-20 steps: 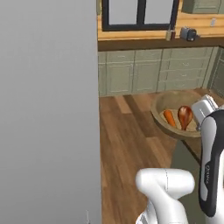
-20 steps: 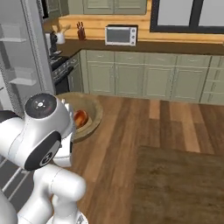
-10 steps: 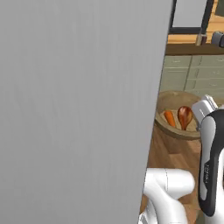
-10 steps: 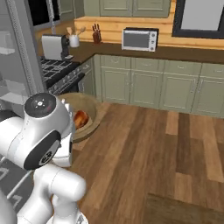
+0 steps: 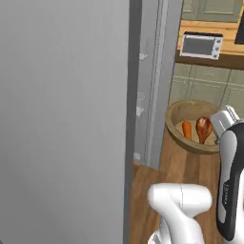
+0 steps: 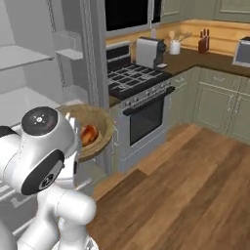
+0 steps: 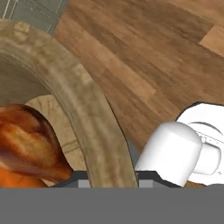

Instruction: Pick the chicken drumstick and carrot from their plates and place them in the bowl. Then put the bowl in the fridge.

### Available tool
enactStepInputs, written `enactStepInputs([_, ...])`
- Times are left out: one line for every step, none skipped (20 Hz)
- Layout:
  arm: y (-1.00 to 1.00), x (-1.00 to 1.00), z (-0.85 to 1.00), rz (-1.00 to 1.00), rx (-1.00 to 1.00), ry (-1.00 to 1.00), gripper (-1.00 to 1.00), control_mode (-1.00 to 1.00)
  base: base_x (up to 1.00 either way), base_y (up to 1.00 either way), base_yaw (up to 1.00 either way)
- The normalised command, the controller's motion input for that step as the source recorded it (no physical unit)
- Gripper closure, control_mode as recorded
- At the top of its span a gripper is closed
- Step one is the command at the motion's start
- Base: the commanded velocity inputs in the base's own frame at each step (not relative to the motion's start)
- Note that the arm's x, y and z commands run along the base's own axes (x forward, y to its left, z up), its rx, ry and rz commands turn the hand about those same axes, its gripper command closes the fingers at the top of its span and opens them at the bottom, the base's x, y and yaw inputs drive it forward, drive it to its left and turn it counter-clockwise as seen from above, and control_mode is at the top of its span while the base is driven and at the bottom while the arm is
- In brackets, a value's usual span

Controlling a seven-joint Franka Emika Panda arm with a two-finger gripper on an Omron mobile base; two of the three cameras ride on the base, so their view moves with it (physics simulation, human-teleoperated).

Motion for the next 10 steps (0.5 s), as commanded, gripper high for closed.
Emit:
enactStepInputs([0.00,0.00,0.00,0.00,0.00,0.00,1.00,1.00,0.35,-0.24,0.81])
enactStepInputs([0.00,0.00,0.00,0.00,0.00,0.00,1.00,1.00,0.46,-0.26,0.79])
enactStepInputs([0.00,0.00,0.00,0.00,0.00,0.00,1.00,1.00,0.49,-0.27,0.79])
enactStepInputs([0.00,0.00,0.00,0.00,0.00,0.00,1.00,1.00,0.51,-0.29,0.79])
enactStepInputs([0.00,0.00,0.00,0.00,0.00,0.00,1.00,1.00,0.51,-0.29,0.79])
enactStepInputs([0.00,0.00,0.00,0.00,0.00,0.00,1.00,1.00,0.51,-0.27,0.79])
enactStepInputs([0.00,0.00,0.00,0.00,0.00,0.00,1.00,1.00,0.51,-0.27,0.79])
enactStepInputs([0.00,0.00,0.00,0.00,0.00,0.00,1.00,1.00,0.52,-0.28,0.79])
enactStepInputs([0.00,0.00,0.00,0.00,0.00,0.00,1.00,1.00,0.57,-0.26,0.78])
enactStepInputs([0.00,0.00,0.00,0.00,0.00,0.00,1.00,1.00,0.74,-0.19,0.73])
